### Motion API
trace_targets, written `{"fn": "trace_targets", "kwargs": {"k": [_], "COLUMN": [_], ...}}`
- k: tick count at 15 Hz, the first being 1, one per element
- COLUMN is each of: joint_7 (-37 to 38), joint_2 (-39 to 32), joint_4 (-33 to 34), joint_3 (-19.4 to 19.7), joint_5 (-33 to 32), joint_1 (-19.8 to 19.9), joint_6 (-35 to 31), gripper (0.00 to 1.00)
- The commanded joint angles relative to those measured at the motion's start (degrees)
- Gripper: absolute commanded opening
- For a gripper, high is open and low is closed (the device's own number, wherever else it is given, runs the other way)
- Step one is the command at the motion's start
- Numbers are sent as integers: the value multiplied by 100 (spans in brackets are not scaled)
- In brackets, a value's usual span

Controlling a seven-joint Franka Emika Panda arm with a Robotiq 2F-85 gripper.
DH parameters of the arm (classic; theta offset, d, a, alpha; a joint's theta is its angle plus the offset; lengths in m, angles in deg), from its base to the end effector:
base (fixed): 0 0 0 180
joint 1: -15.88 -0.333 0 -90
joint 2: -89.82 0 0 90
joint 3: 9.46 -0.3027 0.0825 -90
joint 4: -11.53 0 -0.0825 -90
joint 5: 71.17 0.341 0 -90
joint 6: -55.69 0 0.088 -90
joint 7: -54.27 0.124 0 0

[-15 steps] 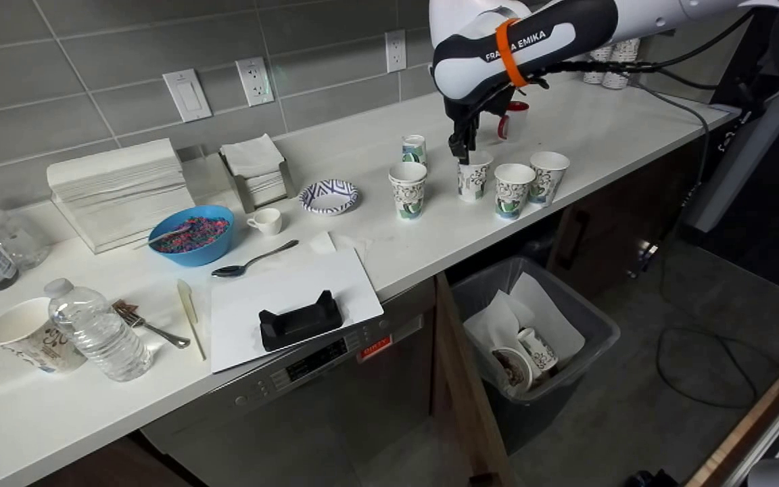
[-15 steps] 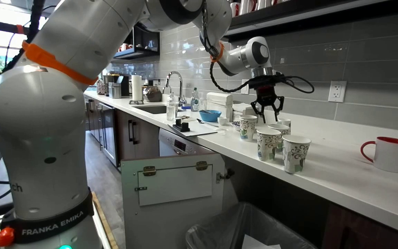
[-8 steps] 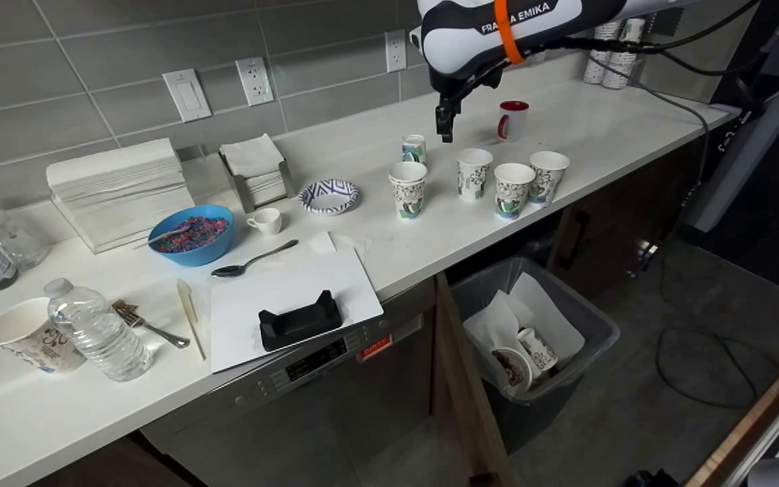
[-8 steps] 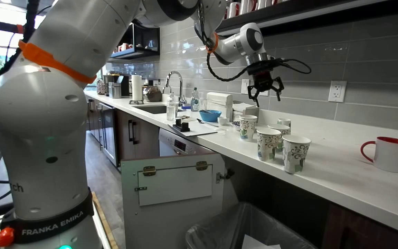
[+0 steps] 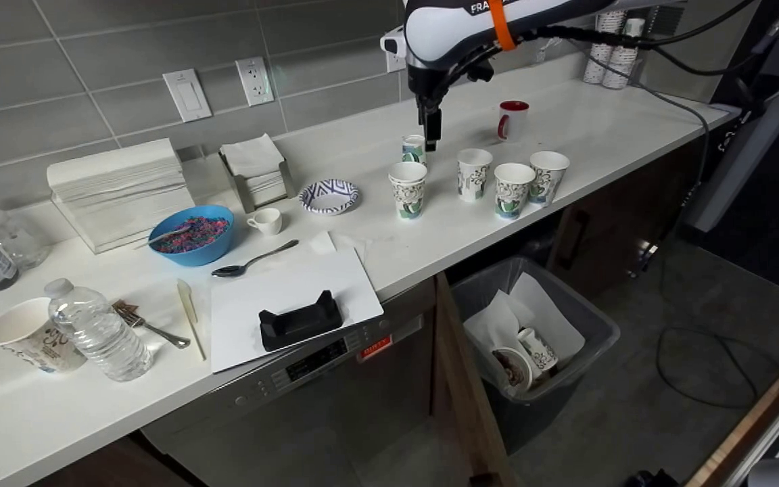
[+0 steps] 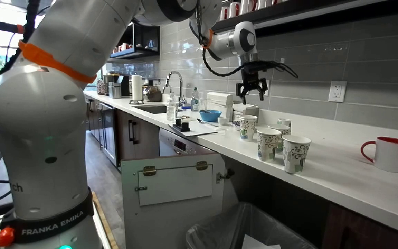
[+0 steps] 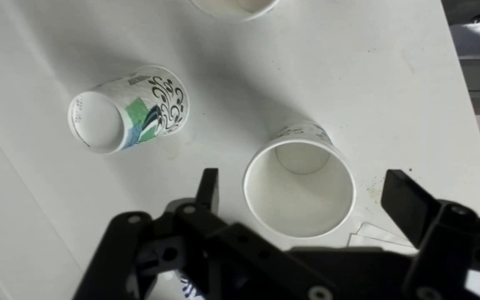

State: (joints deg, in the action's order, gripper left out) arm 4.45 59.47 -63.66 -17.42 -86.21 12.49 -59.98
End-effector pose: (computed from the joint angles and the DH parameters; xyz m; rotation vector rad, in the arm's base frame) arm 0.6772 0.0958 0.4378 2.4534 1.5635 0.1643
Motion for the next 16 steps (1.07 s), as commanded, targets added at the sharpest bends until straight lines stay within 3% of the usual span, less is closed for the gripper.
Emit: {"fn": "trace_targets", "kwargs": {"k": [1, 5, 6, 16], "joint_7": [-1045, -1707, -1398, -1471], "joint_2": [-122, -199, -225, -403], "joint_4": [-216, -299, -168, -122], "joint_3": [-106, -103, 23, -22], "joint_5": [164, 193, 108, 140], "joint_1": [111, 68, -45, -134], "joint_6": [-277, -432, -256, -155], "gripper": [100, 100, 100, 100]}}
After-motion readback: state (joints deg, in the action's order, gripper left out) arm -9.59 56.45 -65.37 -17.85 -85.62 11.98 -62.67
